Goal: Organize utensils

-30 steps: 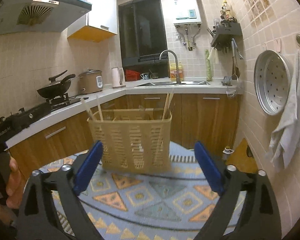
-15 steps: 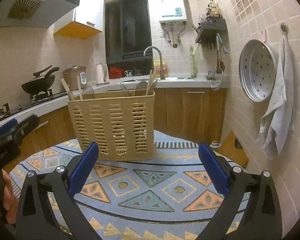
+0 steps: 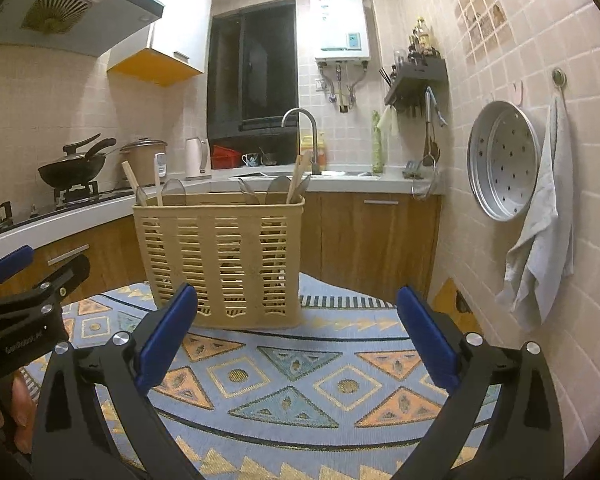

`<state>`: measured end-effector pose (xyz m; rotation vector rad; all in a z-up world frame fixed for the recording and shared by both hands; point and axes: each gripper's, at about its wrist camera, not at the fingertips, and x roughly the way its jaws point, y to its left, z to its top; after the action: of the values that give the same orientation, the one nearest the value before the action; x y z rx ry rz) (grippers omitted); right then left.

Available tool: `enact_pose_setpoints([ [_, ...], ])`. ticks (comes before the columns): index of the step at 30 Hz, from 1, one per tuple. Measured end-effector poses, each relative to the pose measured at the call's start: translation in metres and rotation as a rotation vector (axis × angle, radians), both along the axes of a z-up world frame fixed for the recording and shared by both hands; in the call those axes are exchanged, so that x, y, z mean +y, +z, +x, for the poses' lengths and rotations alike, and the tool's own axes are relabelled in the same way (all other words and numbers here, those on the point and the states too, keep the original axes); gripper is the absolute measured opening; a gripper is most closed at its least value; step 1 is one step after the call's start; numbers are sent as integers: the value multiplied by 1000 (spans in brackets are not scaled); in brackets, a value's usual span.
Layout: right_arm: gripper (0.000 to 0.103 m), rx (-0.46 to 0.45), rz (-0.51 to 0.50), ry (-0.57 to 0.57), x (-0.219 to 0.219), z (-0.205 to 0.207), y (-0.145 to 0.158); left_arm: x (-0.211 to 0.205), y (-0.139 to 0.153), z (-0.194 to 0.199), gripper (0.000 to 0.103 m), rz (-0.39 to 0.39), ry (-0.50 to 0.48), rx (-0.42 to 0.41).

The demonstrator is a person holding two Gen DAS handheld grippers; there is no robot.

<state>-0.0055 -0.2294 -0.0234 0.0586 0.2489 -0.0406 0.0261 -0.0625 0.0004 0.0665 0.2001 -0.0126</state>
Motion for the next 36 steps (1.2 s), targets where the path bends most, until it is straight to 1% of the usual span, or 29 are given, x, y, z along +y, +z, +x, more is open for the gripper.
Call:
enact_pose_setpoints([
  [3, 95, 5, -1, 4, 1, 0, 0, -1, -1, 1, 95, 6, -3, 7],
  [10, 95, -12, -24, 12, 6, -3, 0, 2, -2, 4, 95, -16, 2, 27],
  [16, 95, -15, -40, 13, 10, -4, 0, -1, -3, 4, 95, -6, 0, 31],
  [21, 95, -4, -33, 13, 9, -2, 0, -3, -4, 8, 95, 0, 6, 54],
  [26, 95, 25, -22, 11, 7, 4, -2, -6, -4, 7, 95, 15, 27, 53],
  [36, 95, 32, -7, 7, 4, 6, -4, -9, -4, 5, 95, 27, 31, 49],
])
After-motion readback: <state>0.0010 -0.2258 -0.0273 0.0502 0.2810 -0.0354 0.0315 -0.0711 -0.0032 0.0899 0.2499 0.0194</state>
